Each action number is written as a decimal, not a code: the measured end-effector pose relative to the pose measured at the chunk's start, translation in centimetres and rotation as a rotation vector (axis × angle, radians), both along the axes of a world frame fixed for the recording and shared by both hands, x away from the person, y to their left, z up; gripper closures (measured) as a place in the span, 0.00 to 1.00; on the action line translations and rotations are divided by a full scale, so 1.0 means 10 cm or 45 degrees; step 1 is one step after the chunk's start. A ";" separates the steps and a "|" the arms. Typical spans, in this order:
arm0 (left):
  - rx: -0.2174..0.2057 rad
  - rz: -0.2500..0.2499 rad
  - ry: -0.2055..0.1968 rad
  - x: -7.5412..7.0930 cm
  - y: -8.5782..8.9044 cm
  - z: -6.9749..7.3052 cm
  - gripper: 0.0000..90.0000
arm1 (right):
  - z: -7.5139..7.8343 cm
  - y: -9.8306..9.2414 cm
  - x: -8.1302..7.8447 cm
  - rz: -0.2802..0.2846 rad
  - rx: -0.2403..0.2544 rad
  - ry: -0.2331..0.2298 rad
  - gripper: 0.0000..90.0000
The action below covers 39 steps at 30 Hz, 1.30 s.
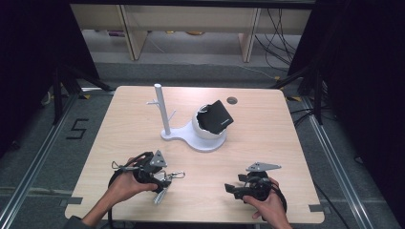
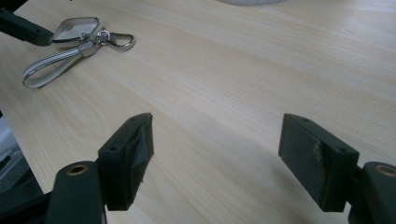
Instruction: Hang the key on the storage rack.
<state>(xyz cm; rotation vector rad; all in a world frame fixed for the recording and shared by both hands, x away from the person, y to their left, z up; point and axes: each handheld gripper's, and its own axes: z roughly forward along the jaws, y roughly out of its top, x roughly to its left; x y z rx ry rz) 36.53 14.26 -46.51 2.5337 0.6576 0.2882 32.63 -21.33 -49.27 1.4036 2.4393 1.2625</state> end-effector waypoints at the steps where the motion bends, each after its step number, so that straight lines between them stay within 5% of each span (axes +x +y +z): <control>1: 0.028 -0.030 0.000 0.04 -0.01 0.01 0.34 | 0.00 0.00 0.00 -0.002 -0.011 0.002 0.31; 9: 0.198 -0.112 0.097 0.20 -0.24 -0.01 0.43 | 0.00 -0.01 0.01 0.012 -0.023 -0.016 0.31; 11: 0.220 -0.137 0.110 0.24 -0.30 -0.02 0.47 | 0.01 0.01 -0.01 -0.011 -0.009 0.033 0.31; 16: 0.257 -0.160 0.170 0.30 -0.43 -0.04 0.54 | 0.00 -0.01 0.02 0.019 -0.023 -0.015 0.31; 19: 0.315 -0.191 0.171 0.34 -0.48 -0.06 0.58 | 0.00 0.00 0.00 0.004 -0.005 0.018 0.31; 31: 0.441 -0.203 0.245 0.41 -0.61 -0.13 0.71 | -0.01 0.01 0.01 0.020 -0.018 0.001 0.31; 39: 0.514 -0.187 0.352 0.45 -0.69 -0.13 0.82 | -0.01 0.03 0.00 0.030 0.012 0.020 0.31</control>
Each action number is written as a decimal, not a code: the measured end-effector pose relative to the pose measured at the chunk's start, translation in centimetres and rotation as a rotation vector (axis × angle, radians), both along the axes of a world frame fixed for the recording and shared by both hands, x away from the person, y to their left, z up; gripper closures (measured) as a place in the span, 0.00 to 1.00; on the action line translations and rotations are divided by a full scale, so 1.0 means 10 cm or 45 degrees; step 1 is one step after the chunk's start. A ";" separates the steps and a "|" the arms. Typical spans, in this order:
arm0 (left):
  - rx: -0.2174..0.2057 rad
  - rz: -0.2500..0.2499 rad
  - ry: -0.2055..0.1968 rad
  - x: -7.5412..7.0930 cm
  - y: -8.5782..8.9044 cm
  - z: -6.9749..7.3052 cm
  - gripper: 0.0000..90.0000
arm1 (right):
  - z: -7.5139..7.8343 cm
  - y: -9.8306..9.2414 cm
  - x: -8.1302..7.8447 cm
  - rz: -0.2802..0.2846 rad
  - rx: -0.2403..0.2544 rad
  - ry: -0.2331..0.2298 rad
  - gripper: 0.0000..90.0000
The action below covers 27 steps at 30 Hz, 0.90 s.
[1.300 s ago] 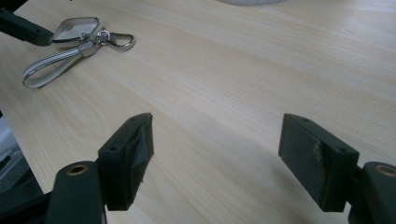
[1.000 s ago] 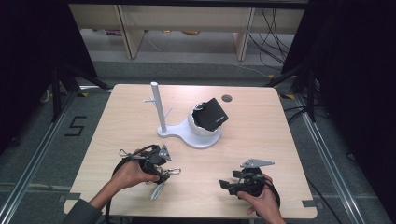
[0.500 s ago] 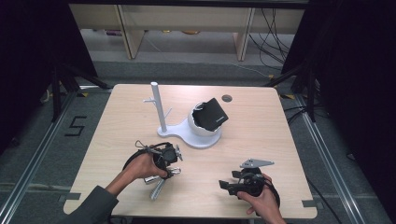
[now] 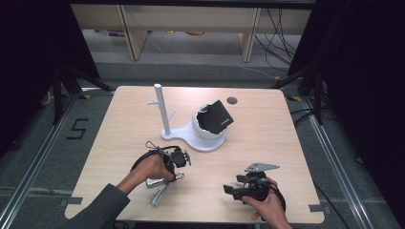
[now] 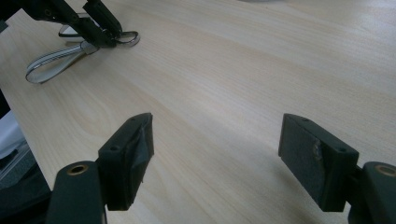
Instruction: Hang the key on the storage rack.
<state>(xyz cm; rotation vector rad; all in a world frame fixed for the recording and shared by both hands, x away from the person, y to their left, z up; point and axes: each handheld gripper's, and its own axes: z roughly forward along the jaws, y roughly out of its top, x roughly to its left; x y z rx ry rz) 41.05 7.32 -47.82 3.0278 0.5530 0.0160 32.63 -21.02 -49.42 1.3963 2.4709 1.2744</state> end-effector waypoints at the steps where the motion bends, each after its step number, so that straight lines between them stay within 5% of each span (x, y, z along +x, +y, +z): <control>1: 0.004 0.003 0.003 0.01 0.00 0.00 0.83 | 0.00 0.00 0.00 0.000 -0.002 -0.002 0.31; 9: 0.011 -0.004 0.018 0.01 -0.01 0.00 0.83 | -0.01 -0.01 0.01 0.006 0.001 -0.014 0.31; 16: -0.053 -0.005 0.006 0.02 0.07 0.02 0.84 | 0.00 -0.03 0.02 -0.002 -0.012 -0.017 0.32; 27: -0.167 0.056 -0.076 0.07 0.37 0.50 0.84 | 0.00 -0.04 0.02 -0.009 -0.012 -0.014 0.32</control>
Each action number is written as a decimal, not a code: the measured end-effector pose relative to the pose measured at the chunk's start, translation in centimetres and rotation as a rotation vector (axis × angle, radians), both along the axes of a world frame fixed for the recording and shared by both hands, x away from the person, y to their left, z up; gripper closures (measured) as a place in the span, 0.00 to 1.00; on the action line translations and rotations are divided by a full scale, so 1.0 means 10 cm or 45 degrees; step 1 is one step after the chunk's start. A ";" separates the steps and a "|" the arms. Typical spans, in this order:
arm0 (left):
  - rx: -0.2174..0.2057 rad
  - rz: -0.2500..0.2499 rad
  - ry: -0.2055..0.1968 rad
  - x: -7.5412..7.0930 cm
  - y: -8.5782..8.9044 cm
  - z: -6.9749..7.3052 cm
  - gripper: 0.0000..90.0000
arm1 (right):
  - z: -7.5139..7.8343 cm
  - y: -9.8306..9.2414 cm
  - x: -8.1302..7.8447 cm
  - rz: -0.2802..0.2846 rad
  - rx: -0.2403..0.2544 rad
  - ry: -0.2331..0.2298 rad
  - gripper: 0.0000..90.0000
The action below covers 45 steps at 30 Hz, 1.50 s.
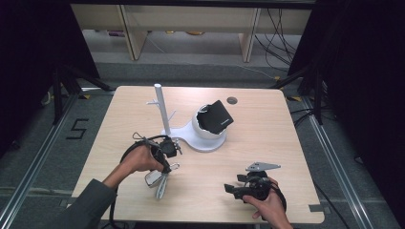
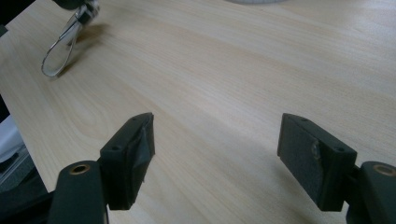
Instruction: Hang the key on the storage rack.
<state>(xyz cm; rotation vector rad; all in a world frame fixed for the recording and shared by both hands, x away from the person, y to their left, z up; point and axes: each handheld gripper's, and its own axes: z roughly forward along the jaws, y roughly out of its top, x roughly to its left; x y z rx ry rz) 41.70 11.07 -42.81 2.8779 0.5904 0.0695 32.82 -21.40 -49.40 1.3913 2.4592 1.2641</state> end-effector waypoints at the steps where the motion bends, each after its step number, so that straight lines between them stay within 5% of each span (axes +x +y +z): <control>1: -0.002 0.006 -0.003 0.00 0.04 0.06 0.84 | 0.01 0.01 -0.01 -0.019 0.005 0.025 0.32; 15: -0.029 0.168 -0.126 0.11 0.59 0.77 0.84 | -0.01 -0.01 0.02 0.003 0.009 -0.020 0.32; 18: -0.011 0.192 -0.137 0.14 0.65 0.84 0.84 | -0.01 -0.02 0.02 0.004 0.005 -0.020 0.32; 19: -0.007 0.197 -0.147 0.14 0.66 0.86 0.84 | 0.01 0.00 0.00 -0.021 0.018 0.029 0.32; 20: -0.008 0.196 -0.140 0.15 0.67 0.87 0.84 | 0.00 -0.01 0.01 -0.008 0.008 -0.008 0.32; 45: -0.012 0.353 -0.224 0.47 0.85 1.39 0.84 | 0.00 -0.01 0.01 -0.017 0.020 0.025 0.32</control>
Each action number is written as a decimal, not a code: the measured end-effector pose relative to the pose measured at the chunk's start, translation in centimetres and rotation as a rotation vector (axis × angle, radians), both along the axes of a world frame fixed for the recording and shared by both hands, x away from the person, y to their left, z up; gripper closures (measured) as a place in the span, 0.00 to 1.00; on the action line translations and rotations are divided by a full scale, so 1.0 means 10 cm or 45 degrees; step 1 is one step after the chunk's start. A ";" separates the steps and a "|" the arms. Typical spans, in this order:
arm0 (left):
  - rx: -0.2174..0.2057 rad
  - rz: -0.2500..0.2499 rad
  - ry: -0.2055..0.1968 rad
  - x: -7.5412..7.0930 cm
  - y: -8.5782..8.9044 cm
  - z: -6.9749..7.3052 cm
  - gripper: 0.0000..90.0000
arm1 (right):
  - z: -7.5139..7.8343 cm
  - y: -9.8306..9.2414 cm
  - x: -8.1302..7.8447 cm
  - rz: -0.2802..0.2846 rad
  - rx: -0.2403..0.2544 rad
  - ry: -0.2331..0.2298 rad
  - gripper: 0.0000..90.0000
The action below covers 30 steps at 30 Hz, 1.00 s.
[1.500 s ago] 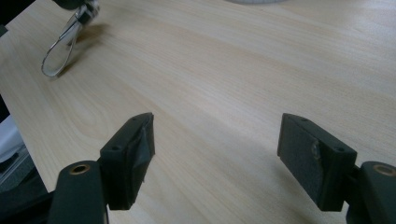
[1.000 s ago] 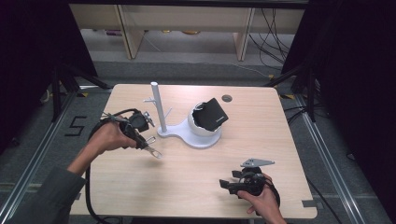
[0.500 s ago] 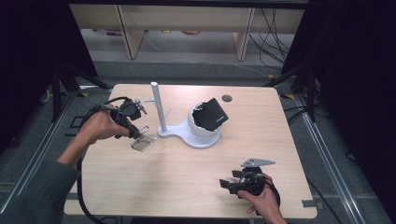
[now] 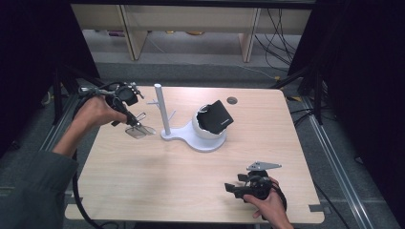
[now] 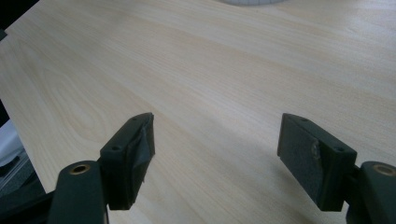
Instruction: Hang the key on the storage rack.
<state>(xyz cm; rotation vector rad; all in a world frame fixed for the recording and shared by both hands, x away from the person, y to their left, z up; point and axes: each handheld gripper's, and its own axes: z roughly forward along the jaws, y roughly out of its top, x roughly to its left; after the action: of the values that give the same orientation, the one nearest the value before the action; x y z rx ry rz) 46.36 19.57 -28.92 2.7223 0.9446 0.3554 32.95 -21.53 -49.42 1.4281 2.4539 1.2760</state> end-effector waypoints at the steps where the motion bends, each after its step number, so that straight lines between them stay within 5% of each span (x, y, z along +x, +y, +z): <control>1: 0.004 0.006 -0.007 0.02 0.01 0.03 0.84 | -0.01 0.00 0.00 0.007 0.012 0.002 0.32; 8: -0.017 0.034 -0.038 0.12 0.01 0.16 0.84 | 0.00 -0.01 0.00 0.006 -0.002 -0.013 0.32; 13: -0.052 0.066 -0.044 0.17 -0.06 0.16 0.84 | 0.00 0.00 0.00 0.009 0.015 0.003 0.32; 15: -0.045 0.065 -0.040 0.20 -0.09 0.15 0.84 | -0.01 -0.02 0.02 0.022 -0.006 -0.040 0.32; 30: -0.037 0.091 -0.010 0.35 -0.16 0.05 0.84 | -0.01 -0.02 0.02 0.027 -0.004 -0.038 0.32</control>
<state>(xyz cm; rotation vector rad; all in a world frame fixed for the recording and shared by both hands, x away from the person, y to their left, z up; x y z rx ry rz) 49.85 17.99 -28.47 2.6638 1.0390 0.3622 33.15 -21.72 -49.48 1.3752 2.4573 1.2877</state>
